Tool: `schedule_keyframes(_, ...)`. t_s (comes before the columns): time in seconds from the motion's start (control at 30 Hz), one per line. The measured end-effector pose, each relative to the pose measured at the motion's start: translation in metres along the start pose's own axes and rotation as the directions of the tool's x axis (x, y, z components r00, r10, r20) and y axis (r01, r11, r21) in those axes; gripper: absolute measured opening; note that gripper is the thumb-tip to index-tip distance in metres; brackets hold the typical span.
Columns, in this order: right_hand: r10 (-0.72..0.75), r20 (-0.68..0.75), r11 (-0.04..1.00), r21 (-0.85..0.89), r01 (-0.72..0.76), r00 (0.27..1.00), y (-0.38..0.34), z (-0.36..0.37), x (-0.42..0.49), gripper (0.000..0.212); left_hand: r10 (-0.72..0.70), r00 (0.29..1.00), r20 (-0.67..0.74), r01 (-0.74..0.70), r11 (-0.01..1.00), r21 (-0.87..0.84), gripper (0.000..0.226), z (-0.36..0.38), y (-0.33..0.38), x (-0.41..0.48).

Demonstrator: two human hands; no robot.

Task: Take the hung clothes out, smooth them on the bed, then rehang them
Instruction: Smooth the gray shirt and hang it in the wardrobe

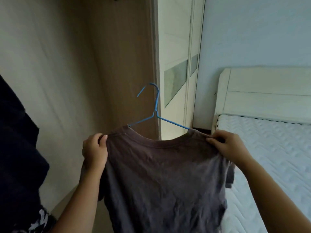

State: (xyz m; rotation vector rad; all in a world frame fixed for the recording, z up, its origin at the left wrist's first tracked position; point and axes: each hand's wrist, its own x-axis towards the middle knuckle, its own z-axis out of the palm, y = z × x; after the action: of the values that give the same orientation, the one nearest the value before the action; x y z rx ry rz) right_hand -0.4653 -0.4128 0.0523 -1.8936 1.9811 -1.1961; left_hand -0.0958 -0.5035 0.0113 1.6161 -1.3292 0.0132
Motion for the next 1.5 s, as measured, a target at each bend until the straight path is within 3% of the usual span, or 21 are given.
schedule_keyframes(0.1,-0.076,0.154,0.996,0.062,0.068,0.985,-0.019,-0.004,0.023,0.024,-0.001,1.0,-0.007,0.001,0.999,0.039,0.024,-0.001,0.006,0.034)
schedule_keyframes(0.2,-0.109,0.257,0.984,0.163,0.068,0.96,-0.045,-0.009,0.037,0.03,-0.094,0.988,0.122,0.087,0.994,0.065,0.025,-0.017,0.012,0.07)
schedule_keyframes(0.27,-0.102,0.267,0.964,0.263,0.03,0.958,-0.063,-0.012,0.045,0.029,-0.142,0.973,0.183,0.132,0.989,0.067,0.024,-0.033,0.016,0.089)
schedule_keyframes(0.33,-0.108,0.261,0.927,0.375,0.002,0.959,-0.084,-0.014,0.052,0.03,-0.17,0.972,0.164,0.163,0.985,0.06,0.022,-0.051,0.026,0.098)
schedule_keyframes(0.4,-0.135,0.238,0.926,0.376,0.037,0.962,-0.106,-0.009,0.058,0.031,-0.152,0.979,0.134,0.148,0.988,0.035,0.024,-0.067,0.043,0.1)
schedule_keyframes(0.5,-0.159,0.197,0.933,0.349,0.082,0.967,-0.141,0.003,0.066,0.031,0.001,0.997,0.081,-0.002,1.0,0.012,0.029,-0.095,0.076,0.092)
schedule_keyframes(0.6,-0.123,0.219,0.864,0.504,-0.004,0.968,-0.176,0.008,0.072,0.028,0.209,0.977,-0.029,-0.209,0.978,0.011,0.027,-0.13,0.102,0.077)
schedule_keyframes(0.7,-0.111,0.316,0.702,0.696,-0.151,0.942,-0.211,0.006,0.081,0.028,0.407,0.892,-0.199,-0.401,0.913,0.071,0.029,-0.171,0.117,0.069)
schedule_keyframes(0.8,-0.165,0.315,0.595,0.788,-0.16,0.935,-0.243,0.013,0.099,0.024,0.531,0.778,-0.336,-0.477,0.847,0.235,0.034,-0.204,0.117,0.074)
schedule_keyframes(0.97,-0.217,0.227,0.478,0.873,-0.099,0.949,-0.3,0.022,0.123,0.02,0.627,0.626,-0.463,-0.338,0.754,0.564,0.026,-0.24,0.116,0.09)
schedule_keyframes(1.13,-0.241,0.109,0.412,0.911,0.0,0.964,-0.35,0.035,0.151,0.024,0.58,0.563,-0.589,-0.108,0.758,0.643,0.038,-0.264,0.115,0.096)
schedule_keyframes(1.27,-0.306,-0.027,0.411,0.898,0.157,0.952,-0.392,0.049,0.162,0.049,0.455,0.61,-0.649,-0.011,0.824,0.567,0.046,-0.281,0.118,0.096)
schedule_keyframes(1.5,-0.31,-0.053,0.493,0.845,0.209,0.949,-0.447,0.076,0.18,0.048,0.44,0.683,-0.583,0.009,0.793,0.61,0.04,-0.296,0.116,0.096)
